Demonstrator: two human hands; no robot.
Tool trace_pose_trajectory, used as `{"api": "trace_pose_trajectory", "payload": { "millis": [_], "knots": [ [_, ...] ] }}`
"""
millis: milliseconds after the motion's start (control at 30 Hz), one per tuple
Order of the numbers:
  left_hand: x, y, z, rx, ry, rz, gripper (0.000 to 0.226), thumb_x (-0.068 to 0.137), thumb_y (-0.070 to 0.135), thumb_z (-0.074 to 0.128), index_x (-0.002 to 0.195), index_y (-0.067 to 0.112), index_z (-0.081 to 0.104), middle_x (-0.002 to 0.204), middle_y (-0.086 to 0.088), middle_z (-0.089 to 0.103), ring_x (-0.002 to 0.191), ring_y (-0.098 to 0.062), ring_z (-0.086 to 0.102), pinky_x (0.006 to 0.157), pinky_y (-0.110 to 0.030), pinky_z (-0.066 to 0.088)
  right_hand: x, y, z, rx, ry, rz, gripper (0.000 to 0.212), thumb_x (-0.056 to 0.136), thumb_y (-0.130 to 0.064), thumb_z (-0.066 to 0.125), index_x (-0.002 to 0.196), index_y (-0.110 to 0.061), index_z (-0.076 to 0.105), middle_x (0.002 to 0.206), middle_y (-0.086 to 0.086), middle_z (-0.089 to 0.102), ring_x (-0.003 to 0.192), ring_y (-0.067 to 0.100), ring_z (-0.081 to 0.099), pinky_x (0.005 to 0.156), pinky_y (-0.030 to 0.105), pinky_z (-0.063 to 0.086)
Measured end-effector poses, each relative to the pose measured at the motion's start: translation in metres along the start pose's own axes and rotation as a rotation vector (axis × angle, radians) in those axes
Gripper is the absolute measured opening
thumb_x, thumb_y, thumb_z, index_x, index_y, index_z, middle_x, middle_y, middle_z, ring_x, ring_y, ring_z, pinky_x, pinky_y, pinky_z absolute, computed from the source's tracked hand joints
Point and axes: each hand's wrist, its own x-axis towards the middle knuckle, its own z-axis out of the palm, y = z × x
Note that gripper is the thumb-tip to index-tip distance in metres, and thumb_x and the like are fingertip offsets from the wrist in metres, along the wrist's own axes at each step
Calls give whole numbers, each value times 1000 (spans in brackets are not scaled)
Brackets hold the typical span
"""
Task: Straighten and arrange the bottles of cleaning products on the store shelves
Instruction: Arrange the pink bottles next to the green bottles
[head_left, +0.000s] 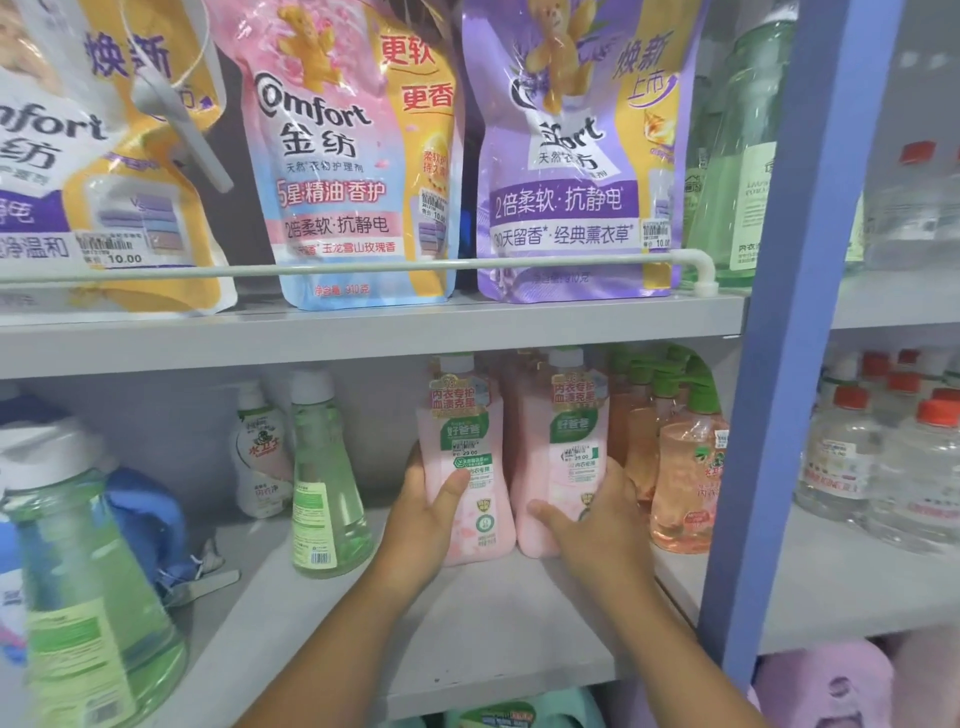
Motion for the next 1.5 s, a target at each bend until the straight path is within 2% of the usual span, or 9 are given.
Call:
{"api": "trace_pose_trajectory", "payload": {
  "millis": [200, 333, 433, 667, 867, 1167, 1267, 1400, 1500],
  "knots": [
    [3, 2, 1, 49, -27, 26, 31, 105, 22, 56, 133, 23, 44, 109, 9, 66, 73, 17, 65, 55, -5, 49, 1, 4, 5, 27, 19, -28, 90, 68, -48, 89, 140, -26, 39, 127, -2, 50, 112, 25, 59, 86, 43, 56],
    [-8, -22, 0, 166, 43, 54, 56, 87, 22, 80, 127, 38, 44, 121, 13, 64, 104, 3, 64, 88, -23, 55, -2, 14, 3, 90, 1, -16, 103, 62, -49, 92, 145, -30, 35, 131, -2, 52, 116, 23, 58, 89, 44, 57],
    [-13, -31, 0, 177, 65, 33, 64, 85, 16, 81, 121, 48, 39, 108, 30, 60, 97, 14, 58, 81, -18, 49, -4, 18, 5, 84, -26, -24, 102, 64, -36, 94, 146, -29, 35, 134, 0, 50, 117, 23, 57, 84, 37, 52],
    [-11, -34, -2, 147, 67, 35, 61, 85, 14, 82, 114, 52, 44, 105, 34, 62, 91, 20, 61, 78, -15, 49, -5, 20, 7, 99, -18, -42, 96, 69, -31, 93, 145, -28, 35, 136, 0, 48, 119, 23, 55, 84, 34, 48],
    [-11, -35, -6, 100, 41, 36, 62, 87, 16, 79, 129, 48, 47, 114, 27, 71, 103, 5, 68, 95, -34, 57, -8, 14, 6, 91, -6, -46, 90, 68, -33, 92, 140, -29, 37, 131, -4, 49, 114, 21, 58, 81, 34, 49],
    [-13, -33, -6, 114, 19, 45, 58, 91, 17, 75, 131, 46, 46, 115, 29, 69, 101, 9, 67, 94, -30, 57, -11, 12, 1, 126, -16, 16, 92, 67, -34, 93, 141, -31, 38, 130, -3, 54, 114, 22, 60, 87, 43, 56],
    [-23, -23, -10, 117, -9, 41, 61, 91, 20, 75, 135, 49, 45, 127, 28, 65, 117, 4, 63, 101, -31, 54, -17, 3, -7, 116, -18, 39, 106, 66, -44, 90, 151, -28, 30, 139, 5, 51, 124, 28, 57, 95, 46, 54],
    [-75, -17, -45, 175, 289, 108, 60, 94, 29, 72, 146, 38, 45, 147, 23, 47, 135, 1, 45, 113, -26, 37, -69, -34, -12, 288, 117, -99, 56, 92, -18, 75, 140, -21, 47, 139, 1, 49, 120, 21, 57, 96, 33, 48],
    [-122, -5, -100, 227, 636, 292, 48, 91, 21, 73, 134, 34, 56, 137, 18, 56, 129, -3, 51, 108, -26, 39, -102, -75, 26, 529, -229, -117, 32, 94, -9, 70, 120, -26, 60, 115, -7, 65, 104, 5, 66, 88, 19, 53]
  ]
}}
